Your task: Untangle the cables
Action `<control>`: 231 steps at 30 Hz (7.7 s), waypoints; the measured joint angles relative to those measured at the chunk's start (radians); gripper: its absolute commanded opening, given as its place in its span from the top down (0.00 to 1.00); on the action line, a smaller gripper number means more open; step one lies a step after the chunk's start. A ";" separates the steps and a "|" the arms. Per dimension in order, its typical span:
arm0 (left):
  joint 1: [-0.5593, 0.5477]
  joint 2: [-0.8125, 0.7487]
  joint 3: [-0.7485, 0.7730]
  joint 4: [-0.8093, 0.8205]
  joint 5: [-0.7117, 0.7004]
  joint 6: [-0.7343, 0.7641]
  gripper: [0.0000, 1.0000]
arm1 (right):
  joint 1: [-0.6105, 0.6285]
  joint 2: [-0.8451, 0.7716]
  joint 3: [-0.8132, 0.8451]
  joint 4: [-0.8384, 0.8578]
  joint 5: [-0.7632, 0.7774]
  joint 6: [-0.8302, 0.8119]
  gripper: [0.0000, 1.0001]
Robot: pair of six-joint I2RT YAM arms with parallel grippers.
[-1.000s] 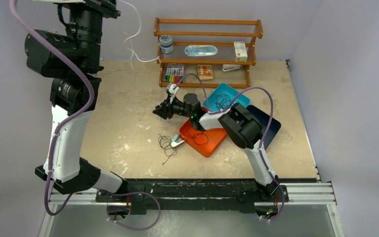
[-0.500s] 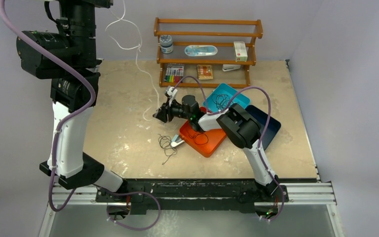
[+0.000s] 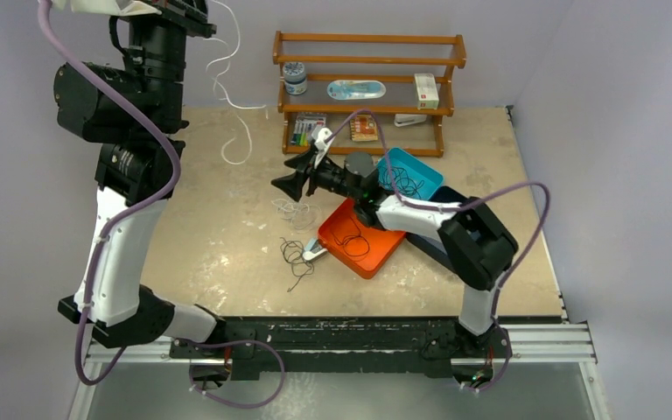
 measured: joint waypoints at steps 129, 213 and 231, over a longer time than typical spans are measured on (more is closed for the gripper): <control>-0.338 0.737 -0.341 0.048 0.572 -0.499 1.00 | -0.789 -1.096 -0.584 -0.729 0.483 0.161 1.00; -0.301 0.607 -0.587 0.030 0.391 -0.449 0.56 | -0.826 -0.809 -0.678 -0.856 0.349 0.417 1.00; -0.262 0.462 -0.717 0.024 0.336 -0.448 0.57 | -0.826 -0.380 -0.480 -0.644 0.349 0.256 0.79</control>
